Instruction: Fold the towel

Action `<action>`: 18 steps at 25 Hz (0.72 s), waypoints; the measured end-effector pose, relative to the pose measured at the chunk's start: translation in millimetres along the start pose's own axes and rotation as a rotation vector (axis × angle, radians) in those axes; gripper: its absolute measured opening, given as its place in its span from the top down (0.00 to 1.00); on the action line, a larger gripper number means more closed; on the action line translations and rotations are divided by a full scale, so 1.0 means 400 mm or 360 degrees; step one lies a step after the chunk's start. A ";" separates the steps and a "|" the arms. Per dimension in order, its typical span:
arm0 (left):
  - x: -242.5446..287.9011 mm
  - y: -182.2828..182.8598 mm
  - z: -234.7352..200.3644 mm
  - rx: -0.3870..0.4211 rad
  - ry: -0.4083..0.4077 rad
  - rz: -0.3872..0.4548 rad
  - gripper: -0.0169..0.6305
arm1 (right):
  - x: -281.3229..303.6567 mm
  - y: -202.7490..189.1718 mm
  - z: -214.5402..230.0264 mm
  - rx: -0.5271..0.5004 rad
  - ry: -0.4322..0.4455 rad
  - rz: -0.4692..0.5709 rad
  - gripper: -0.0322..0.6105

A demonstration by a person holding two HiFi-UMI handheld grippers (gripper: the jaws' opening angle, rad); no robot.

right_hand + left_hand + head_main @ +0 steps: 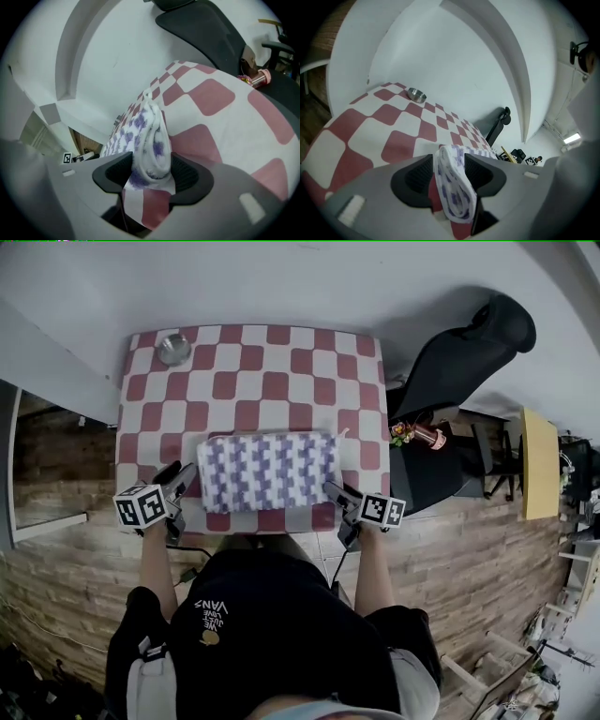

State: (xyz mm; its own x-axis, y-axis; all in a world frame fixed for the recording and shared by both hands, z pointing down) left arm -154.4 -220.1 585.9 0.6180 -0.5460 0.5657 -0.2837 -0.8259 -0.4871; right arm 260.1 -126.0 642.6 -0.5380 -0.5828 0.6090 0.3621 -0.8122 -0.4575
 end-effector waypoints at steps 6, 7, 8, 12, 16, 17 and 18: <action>-0.083 -0.108 0.029 -0.0093 0.0072 0.0052 0.69 | 0.023 -0.012 -0.014 0.0029 0.0079 -0.0110 0.61; -0.093 -0.126 0.032 -0.0110 0.0087 0.0062 0.69 | 0.032 -0.017 -0.020 0.0023 0.0101 -0.0132 0.63; -0.104 -0.145 0.036 -0.0127 0.0102 0.0072 0.69 | 0.039 -0.020 -0.023 0.0021 0.0114 -0.0136 0.66; -0.143 -0.207 0.052 -0.0164 0.0156 0.0092 0.69 | 0.048 -0.019 -0.014 0.0087 0.0141 -0.0074 0.73; -0.159 -0.241 0.071 -0.0177 0.0154 0.0103 0.69 | 0.026 -0.012 -0.011 0.0052 0.0130 -0.0031 0.79; -0.158 -0.244 0.073 -0.0173 0.0149 0.0100 0.69 | 0.018 -0.011 -0.012 0.0042 0.0126 -0.0025 0.79; -0.155 -0.245 0.076 -0.0168 0.0142 0.0096 0.69 | 0.010 -0.011 -0.012 0.0027 0.0116 -0.0025 0.80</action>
State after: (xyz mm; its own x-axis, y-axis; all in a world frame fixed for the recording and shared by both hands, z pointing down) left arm -142.8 -100.8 578.5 0.5311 -0.6014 0.5969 -0.3969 -0.7990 -0.4518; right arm 252.8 -124.6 644.2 -0.5976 -0.5670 0.5669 0.3658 -0.8220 -0.4365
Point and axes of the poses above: the fingertips, and each gripper's own axes: x forward along the fingers, z to its right, y out of its top, the point moved 4 cm from there along -x, backward along the fingers, and after that the axes turned 10 degrees about -x, right-handed, at the moved point
